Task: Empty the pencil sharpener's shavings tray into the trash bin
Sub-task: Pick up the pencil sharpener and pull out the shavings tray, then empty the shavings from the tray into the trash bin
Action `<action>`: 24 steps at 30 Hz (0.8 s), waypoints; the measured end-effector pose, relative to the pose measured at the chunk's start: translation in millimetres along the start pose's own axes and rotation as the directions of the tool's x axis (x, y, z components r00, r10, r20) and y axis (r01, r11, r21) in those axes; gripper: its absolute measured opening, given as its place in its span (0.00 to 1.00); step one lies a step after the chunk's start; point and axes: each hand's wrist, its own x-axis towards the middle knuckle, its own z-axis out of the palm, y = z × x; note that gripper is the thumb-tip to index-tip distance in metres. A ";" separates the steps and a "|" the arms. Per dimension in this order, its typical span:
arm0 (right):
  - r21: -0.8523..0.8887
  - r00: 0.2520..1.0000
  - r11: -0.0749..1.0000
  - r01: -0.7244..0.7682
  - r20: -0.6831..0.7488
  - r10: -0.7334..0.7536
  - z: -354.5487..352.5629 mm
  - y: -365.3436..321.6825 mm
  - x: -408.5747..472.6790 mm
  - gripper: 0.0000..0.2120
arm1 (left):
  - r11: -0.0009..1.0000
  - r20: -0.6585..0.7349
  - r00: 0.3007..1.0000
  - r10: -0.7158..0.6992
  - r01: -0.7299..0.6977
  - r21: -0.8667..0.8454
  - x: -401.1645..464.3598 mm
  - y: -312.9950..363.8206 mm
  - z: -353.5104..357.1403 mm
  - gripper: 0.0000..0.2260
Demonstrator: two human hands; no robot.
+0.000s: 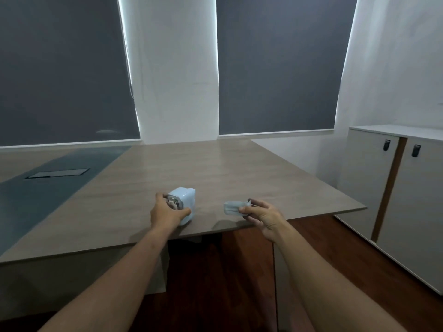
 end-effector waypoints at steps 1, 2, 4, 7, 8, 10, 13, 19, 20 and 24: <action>-0.025 1.000 1.000 0.009 -0.007 -0.009 -3.3 0.9 1.0 0.24 | 1.000 0.003 1.000 -0.002 0.002 0.027 -0.5 -2.4 2.5 0.29; -0.046 1.000 0.999 0.019 -0.014 -0.020 -6.4 1.3 2.3 0.22 | 0.999 0.000 1.000 -0.007 0.007 0.044 -1.1 -4.1 4.5 0.29; -0.060 0.999 0.997 0.041 -0.029 -0.043 -13.2 0.4 5.6 0.20 | 0.998 -0.014 1.000 -0.005 0.006 0.061 -2.2 -5.5 7.4 0.30; -0.056 0.998 0.997 0.052 -0.038 -0.054 -22.2 -6.7 6.1 0.19 | 0.995 0.007 1.000 0.011 -0.012 0.098 -1.3 -3.2 8.6 0.34; -0.064 0.998 0.996 0.056 -0.034 -0.058 -25.3 -9.7 5.0 0.19 | 0.993 0.007 1.000 0.016 -0.017 0.117 -1.2 -0.2 8.3 0.37; -0.080 0.997 0.995 0.060 -0.033 -0.062 -30.4 -16.0 2.9 0.20 | 0.984 -0.034 0.998 0.062 -0.055 0.170 -4.2 10.6 6.7 0.42; -0.107 0.997 0.992 0.060 -0.043 -0.065 -34.4 -28.9 -3.0 0.24 | 0.934 -0.130 0.956 0.262 -0.217 0.284 -12.5 37.7 9.5 0.34; -0.215 0.988 0.969 0.119 -0.070 -0.137 -53.2 -61.0 -27.4 0.23 | 0.919 -0.004 0.933 0.360 -0.354 0.176 -49.2 88.1 49.1 0.23; -0.244 0.984 0.962 0.123 -0.092 -0.149 -62.4 -63.7 -32.3 0.25 | 0.922 0.048 0.935 0.352 -0.356 0.152 -60.3 90.5 61.6 0.22; -0.295 0.964 0.951 0.088 -0.216 -0.157 -116.9 -67.0 -55.5 0.25 | 0.927 0.258 0.908 0.330 -0.363 0.093 -116.8 86.8 121.3 0.22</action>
